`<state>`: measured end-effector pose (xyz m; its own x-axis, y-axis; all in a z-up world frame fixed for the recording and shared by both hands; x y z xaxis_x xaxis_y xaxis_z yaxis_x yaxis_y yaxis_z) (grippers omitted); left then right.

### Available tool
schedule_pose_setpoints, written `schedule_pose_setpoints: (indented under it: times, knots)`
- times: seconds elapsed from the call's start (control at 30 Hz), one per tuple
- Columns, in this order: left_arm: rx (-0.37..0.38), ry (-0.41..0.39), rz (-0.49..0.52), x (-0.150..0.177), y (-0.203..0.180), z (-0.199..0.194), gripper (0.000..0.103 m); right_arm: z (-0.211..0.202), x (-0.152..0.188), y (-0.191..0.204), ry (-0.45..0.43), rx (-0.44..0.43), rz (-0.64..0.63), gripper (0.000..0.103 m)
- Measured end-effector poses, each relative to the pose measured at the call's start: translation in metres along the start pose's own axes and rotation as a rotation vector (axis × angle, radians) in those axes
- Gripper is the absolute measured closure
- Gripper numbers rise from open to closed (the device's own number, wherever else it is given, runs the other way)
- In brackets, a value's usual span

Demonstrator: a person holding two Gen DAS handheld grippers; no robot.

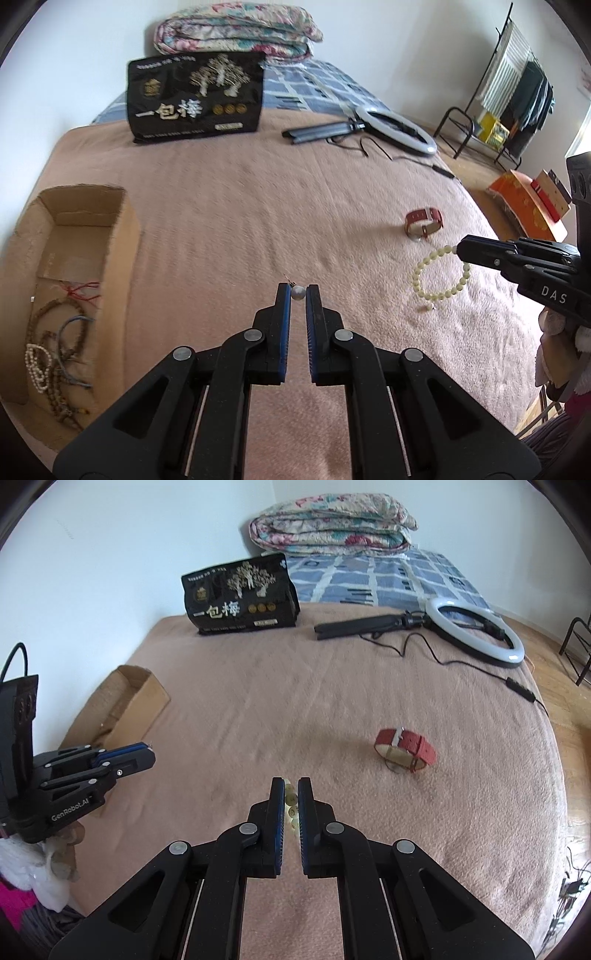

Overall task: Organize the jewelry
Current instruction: 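Lift the pearl and cream bracelet and carry both over the cardboard box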

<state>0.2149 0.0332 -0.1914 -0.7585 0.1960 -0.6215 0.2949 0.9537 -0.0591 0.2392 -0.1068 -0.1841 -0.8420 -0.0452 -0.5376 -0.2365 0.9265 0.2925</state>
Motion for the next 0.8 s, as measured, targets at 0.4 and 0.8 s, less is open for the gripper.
schedule_pose_setpoints:
  times: [0.4,0.8]
  knots:
    - [-0.068,-0.061,-0.054,0.011,0.053,-0.044,0.097,-0.009,-0.017,0.064,-0.063,-0.073,-0.038,0.097]
    - [-0.145,-0.088,-0.126,0.038,0.111,-0.081,0.097,-0.001,-0.022,0.156,-0.093,-0.174,-0.104,0.097]
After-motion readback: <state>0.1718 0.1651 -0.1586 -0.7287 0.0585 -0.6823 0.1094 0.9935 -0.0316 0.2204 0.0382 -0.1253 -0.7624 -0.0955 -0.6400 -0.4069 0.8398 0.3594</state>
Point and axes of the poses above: each gripper's, at about its wrist camera, not at the fingertips, and z roughly the way its jaws point, y to its left, x to its underside, the point moved 10 cm from there along z, roughly the way its jaws point, and after that the axes turned 14 degrees about z, right-handed, at the moved point
